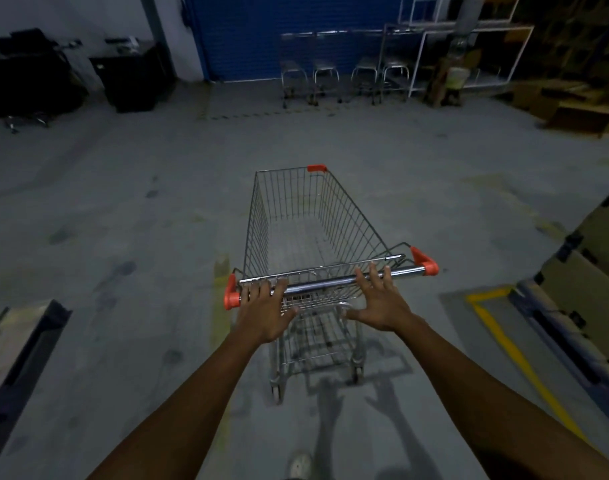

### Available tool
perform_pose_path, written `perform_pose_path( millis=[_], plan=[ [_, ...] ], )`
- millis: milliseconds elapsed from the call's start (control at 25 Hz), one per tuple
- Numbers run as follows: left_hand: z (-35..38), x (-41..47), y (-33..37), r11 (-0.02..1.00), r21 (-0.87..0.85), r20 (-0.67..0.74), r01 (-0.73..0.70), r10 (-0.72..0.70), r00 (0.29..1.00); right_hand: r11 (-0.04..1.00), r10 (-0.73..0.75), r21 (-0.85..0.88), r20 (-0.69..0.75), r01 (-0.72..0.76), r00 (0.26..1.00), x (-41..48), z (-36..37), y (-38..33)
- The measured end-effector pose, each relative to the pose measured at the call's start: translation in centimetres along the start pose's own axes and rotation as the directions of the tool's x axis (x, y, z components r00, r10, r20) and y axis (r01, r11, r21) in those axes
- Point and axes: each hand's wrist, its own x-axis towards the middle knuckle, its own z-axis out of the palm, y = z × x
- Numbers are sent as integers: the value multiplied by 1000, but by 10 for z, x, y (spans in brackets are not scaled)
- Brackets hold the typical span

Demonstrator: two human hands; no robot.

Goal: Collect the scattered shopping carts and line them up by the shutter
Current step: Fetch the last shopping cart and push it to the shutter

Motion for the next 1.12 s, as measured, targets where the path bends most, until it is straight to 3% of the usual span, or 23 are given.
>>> perform_pose_path(
  millis=[200, 560, 920, 1120],
  plan=[
    [-8, 165, -61, 998, -18, 95, 62, -60, 994, 999, -19, 42, 40, 17, 999, 163, -40, -4],
    [5, 480, -155, 991, 33, -89, 131, -128, 988, 992, -120, 35, -17, 120, 993, 498, -103, 7],
    [-11, 791, -252, 965, -94, -19, 243, -246, 969, 982, -185, 72, 158, 176, 970, 849, -229, 10],
    [-5, 982, -328, 966, -115, -60, 231, -238, 969, 973, -229, -13, 56, 230, 972, 1049, -262, 9]
  ],
)
